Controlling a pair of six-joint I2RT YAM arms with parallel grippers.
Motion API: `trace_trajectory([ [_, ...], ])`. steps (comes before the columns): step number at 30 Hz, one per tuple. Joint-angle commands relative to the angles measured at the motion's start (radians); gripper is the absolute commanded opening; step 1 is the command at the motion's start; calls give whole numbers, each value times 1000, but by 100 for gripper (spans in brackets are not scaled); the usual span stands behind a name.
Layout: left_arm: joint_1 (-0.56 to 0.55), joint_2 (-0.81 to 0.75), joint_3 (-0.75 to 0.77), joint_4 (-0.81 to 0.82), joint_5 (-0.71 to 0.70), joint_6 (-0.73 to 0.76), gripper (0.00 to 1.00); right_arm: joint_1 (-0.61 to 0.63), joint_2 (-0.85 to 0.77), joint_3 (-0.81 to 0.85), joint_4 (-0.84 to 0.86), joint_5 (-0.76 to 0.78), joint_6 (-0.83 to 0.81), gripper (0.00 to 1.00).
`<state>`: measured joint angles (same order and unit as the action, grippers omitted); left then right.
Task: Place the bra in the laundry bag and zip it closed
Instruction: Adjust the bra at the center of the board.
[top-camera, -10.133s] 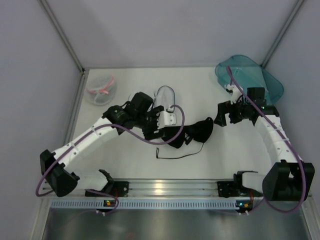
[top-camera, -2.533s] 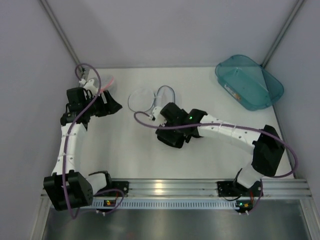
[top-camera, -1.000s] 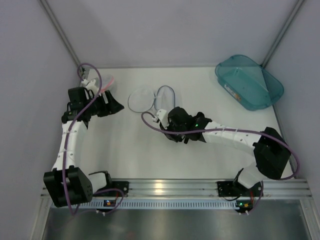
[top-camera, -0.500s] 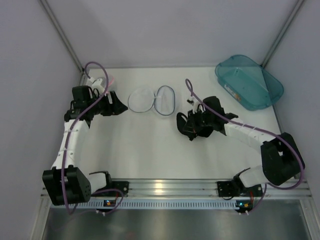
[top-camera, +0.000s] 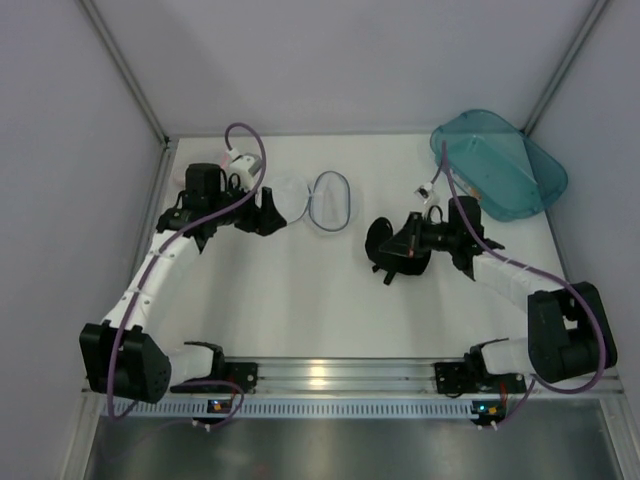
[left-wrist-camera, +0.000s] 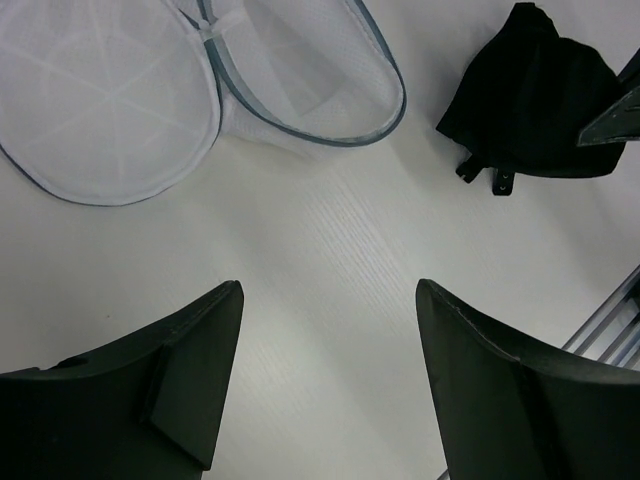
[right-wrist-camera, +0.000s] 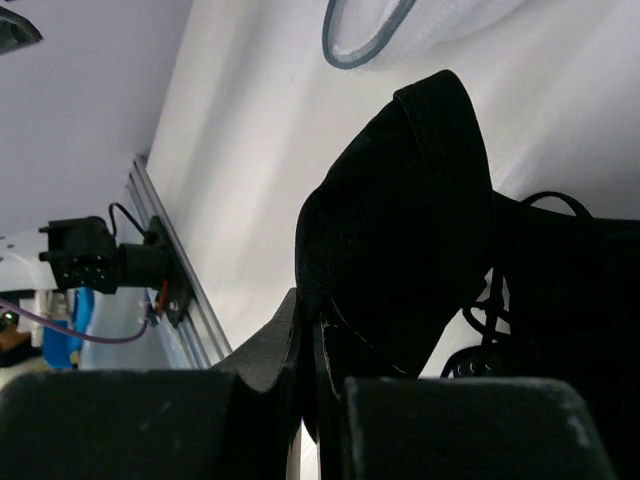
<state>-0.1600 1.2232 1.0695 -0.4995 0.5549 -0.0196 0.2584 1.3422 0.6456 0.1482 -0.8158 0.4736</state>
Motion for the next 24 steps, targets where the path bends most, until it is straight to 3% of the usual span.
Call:
trace_trajectory([
  [1,-41,27,55,35,-30,59,75,-74,-52,-66,184,-101,109,0],
  [5,-93,48,60,33,-56,90,75,-163,-61,-129,277,-155,168,0],
  [11,-165,78,55,33,-69,112,76,-283,-51,-144,255,-190,134,5],
  [18,-207,101,43,35,-66,107,76,-366,55,-121,242,-236,116,20],
  [24,-222,102,32,35,-58,110,76,-415,55,-61,67,-223,-16,36],
])
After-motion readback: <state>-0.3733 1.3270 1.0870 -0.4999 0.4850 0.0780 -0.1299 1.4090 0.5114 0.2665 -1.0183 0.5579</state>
